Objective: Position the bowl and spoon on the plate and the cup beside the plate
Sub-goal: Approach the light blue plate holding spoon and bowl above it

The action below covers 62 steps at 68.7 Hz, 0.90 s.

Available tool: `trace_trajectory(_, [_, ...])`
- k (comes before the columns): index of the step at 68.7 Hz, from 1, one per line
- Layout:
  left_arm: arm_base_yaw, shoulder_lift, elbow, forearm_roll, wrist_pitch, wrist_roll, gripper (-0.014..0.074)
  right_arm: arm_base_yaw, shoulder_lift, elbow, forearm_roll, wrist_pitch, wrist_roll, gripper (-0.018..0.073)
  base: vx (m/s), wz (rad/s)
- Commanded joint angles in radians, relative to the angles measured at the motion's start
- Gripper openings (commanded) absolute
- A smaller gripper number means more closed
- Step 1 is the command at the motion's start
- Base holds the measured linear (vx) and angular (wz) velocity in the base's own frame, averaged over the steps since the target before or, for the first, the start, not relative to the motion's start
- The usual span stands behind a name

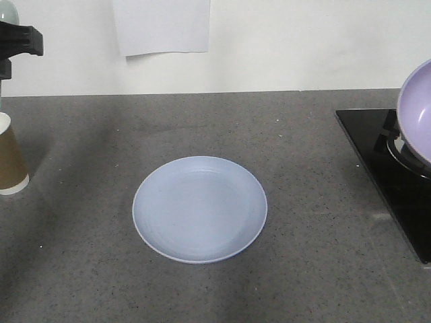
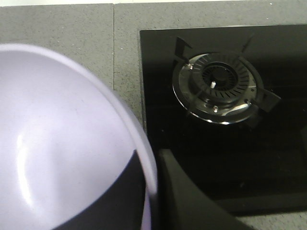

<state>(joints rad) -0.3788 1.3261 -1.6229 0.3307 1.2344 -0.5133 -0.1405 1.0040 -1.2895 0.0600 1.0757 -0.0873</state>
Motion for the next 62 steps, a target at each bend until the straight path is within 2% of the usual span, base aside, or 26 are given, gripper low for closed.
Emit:
trace_trajectory(1, [-0.003, -0.027, -0.022, 0.022, -0.048, 0.000, -0.0006, -0.003, -0.010, -0.027, -0.003, -0.063, -0.007, -0.0006, 0.08, 0.10])
trace_trajectory(62, [-0.003, -0.027, -0.022, 0.022, -0.048, 0.000, -0.0006, -0.003, -0.010, -0.027, -0.003, -0.063, -0.007, -0.0006, 0.04, 0.09])
